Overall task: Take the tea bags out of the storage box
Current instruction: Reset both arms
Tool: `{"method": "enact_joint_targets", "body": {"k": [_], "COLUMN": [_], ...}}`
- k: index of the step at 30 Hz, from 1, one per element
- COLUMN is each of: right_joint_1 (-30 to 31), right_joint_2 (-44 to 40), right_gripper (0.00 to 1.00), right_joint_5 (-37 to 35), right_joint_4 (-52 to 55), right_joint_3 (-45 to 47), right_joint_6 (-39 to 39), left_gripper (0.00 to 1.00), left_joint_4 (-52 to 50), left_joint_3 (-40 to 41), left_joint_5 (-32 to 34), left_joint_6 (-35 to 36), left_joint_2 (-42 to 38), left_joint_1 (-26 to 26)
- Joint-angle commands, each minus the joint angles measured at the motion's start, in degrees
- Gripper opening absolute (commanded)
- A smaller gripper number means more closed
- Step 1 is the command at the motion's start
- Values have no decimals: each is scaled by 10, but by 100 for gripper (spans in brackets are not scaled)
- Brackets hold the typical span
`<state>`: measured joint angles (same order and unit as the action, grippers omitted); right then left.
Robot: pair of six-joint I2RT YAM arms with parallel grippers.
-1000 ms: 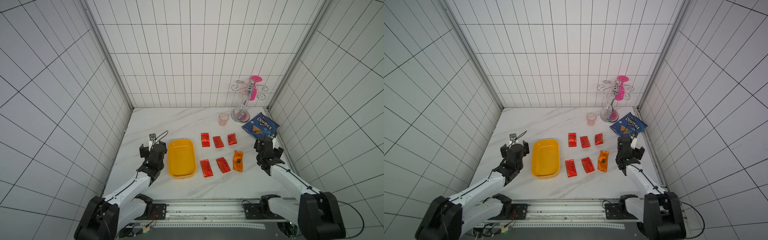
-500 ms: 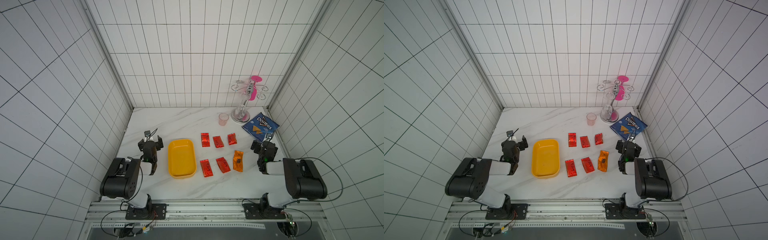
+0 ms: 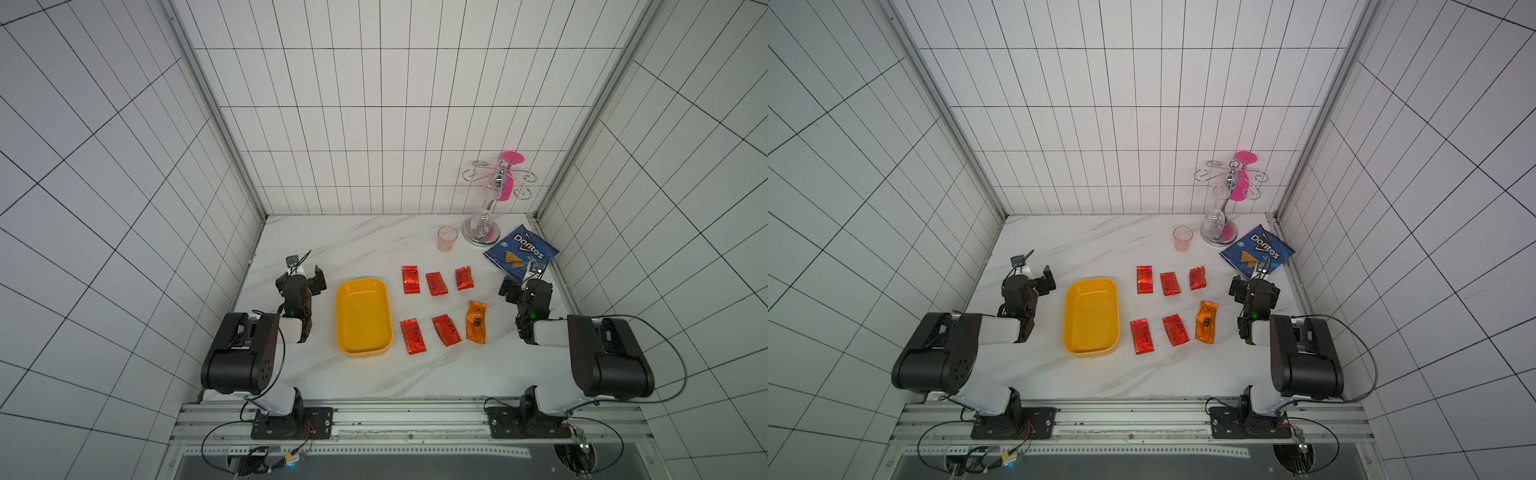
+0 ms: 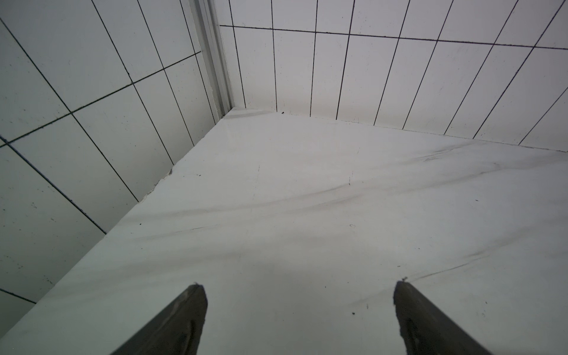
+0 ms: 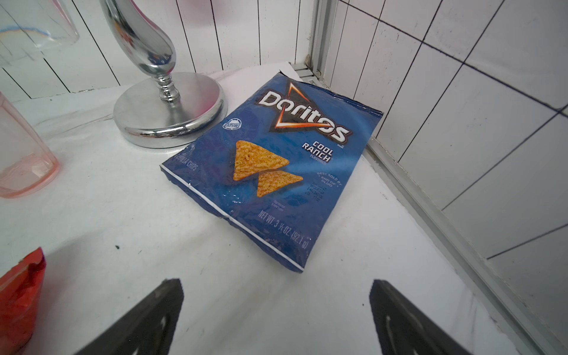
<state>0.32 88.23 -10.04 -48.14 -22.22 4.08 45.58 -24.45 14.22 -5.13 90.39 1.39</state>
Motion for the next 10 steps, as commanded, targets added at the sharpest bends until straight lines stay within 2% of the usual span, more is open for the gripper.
{"method": "enact_joint_targets", "body": {"k": [1,10], "right_joint_1": [-5,-4], "right_joint_2": [-3,-3], "right_gripper": [99,99], "right_joint_5": [4,5], "right_joint_4": [0,0], "right_joint_3": [-15,-14], "right_joint_6": [-5,-5], "left_gripper": [98,98], "left_joint_4": [-7,-6], "left_joint_3": [-9,-9], "left_joint_5": [-8,-8], "left_joint_6": [-3,-4], "left_joint_2": [-10,-10], "left_joint_1": [-3,-3]}}
